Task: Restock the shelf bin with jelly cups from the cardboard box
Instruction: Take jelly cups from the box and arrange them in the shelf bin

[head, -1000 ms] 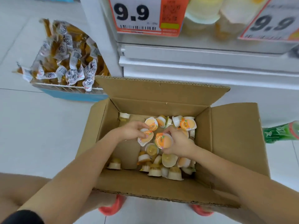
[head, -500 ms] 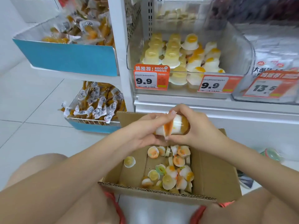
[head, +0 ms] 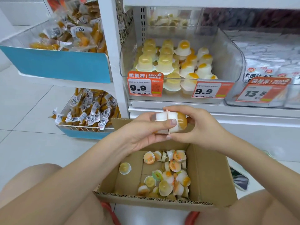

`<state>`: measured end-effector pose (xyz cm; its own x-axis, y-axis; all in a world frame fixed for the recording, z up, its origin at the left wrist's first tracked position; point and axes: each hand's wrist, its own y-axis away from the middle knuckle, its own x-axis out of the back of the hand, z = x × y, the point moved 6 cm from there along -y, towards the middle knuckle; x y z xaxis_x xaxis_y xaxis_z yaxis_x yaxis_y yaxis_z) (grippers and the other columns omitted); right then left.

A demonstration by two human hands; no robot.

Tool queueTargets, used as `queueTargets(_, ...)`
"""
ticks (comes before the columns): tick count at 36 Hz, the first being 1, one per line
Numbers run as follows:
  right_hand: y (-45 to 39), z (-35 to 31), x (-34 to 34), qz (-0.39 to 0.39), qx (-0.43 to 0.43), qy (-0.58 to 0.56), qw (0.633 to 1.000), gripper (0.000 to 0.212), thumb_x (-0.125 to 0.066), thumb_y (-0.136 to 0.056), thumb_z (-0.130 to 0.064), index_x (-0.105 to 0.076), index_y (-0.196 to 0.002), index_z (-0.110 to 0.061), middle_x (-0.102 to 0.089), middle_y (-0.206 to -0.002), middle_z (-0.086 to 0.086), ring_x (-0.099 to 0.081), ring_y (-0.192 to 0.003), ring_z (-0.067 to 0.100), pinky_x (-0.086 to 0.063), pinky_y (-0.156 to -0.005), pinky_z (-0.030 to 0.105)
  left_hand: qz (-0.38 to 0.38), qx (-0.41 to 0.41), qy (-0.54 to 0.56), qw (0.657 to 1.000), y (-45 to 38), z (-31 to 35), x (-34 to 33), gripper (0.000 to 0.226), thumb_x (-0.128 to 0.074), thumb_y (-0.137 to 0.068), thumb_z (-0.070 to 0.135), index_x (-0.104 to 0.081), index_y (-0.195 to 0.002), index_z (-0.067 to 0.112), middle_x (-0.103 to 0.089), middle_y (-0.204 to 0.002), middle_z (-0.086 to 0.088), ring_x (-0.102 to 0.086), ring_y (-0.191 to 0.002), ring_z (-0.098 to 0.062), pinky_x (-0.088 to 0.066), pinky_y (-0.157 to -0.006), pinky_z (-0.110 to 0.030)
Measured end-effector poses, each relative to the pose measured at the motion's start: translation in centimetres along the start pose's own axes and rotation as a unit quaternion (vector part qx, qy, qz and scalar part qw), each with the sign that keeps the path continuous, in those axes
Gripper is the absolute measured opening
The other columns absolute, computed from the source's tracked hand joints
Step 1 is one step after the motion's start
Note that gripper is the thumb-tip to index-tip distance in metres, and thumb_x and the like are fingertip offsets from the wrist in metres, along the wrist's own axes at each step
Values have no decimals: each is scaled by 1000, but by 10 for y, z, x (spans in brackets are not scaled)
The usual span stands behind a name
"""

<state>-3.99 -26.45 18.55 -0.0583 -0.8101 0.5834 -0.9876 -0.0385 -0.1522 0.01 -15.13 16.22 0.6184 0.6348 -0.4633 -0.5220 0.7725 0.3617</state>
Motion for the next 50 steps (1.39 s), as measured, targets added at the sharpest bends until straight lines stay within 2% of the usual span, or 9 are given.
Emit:
queueTargets(9,-11,1,18,6,-41,-42,998,62,-76,-52,-45,-65,-110,-28,-70,-97,-6,-63,-89,5,-49,-81,18,-42,10,46,998,-8,7,-12,32,-75,-59,15,-75,-90,7,-70,-105,-16,-68,-95,-25,-56,-84,-35)
queueTargets(12,-20,-2,45,65,-55,-69,994,50,-84,-53,-29,-65,-99,-32,-70,-88,-11,-62,-81,-1,-49,-75,15,-46,8,8,999,-12,22,-14,60,-74,-59,28,-61,-115,10,-63,-119,-18,-65,-104,-32,-52,-91,-42)
queueTargets(15,-38,0,85,143,-70,-83,984,35,-83,-67,-10,-66,-93,-28,-70,-79,-13,-62,-72,-1,-51,-70,15,24,-21,-136,990,-17,35,1,56,-74,-71,42,-54,-117,18,-60,-123,-7,-66,-105,-22,-53,-92,-42)
queueTargets(18,-69,8,119,183,-113,-33,976,41,-81,-71,-15,-65,-109,-19,-70,-95,4,-66,-75,11,-57,-75,24,109,-31,-194,974,-23,42,21,39,-70,-80,34,-58,-113,17,-64,-114,4,-67,-99,-12,-55,-86,-32)
queueTargets(23,-127,22,149,212,-166,132,954,60,-80,-71,-32,-56,-123,-12,-61,-107,3,-60,-89,15,-49,-69,24,167,-33,-240,956,-32,53,37,34,-70,-83,26,-58,-113,16,-65,-109,4,-66,-96,-11,-56,-82,-32)
queueTargets(26,-156,31,154,191,-186,221,938,73,-78,-71,-40,-48,-129,-8,-54,-115,5,-53,-105,21,-45,-81,32,200,-61,-313,926,-36,64,42,34,-69,-84,23,-54,-114,16,-62,-109,0,-62,-99,-11,-52,-78,-27)
queueTargets(33,-193,36,142,95,-205,328,917,55,-77,-68,-40,-56,-107,-7,-49,-90,6,-51,-79,22,-41,-57,30,230,-80,-357,902,-45,69,57,32,-69,-82,13,-55,-111,17,-60,-110,-6,-59,-100,-17,-49,-88,-35)
queueTargets(42,-213,27,137,-17,-217,397,892,63,-77,-70,-43,-52,-115,-8,-58,-102,10,-55,-87,27,-45,-69,34,227,-76,-345,908,-54,65,56,37,-69,-80,8,-51,-112,14,-56,-110,-4,-56,-96,-17,-51,-88,-38)
queueTargets(50,-217,32,134,-12,-211,397,893,73,-80,-67,-43,-49,-123,-8,-54,-108,9,-52,-90,26,-46,-72,33,222,-70,-330,915,-55,63,52,37,-69,-80,6,-46,-109,15,-56,-113,-6,-55,-96,-18,-50,-89,-38)
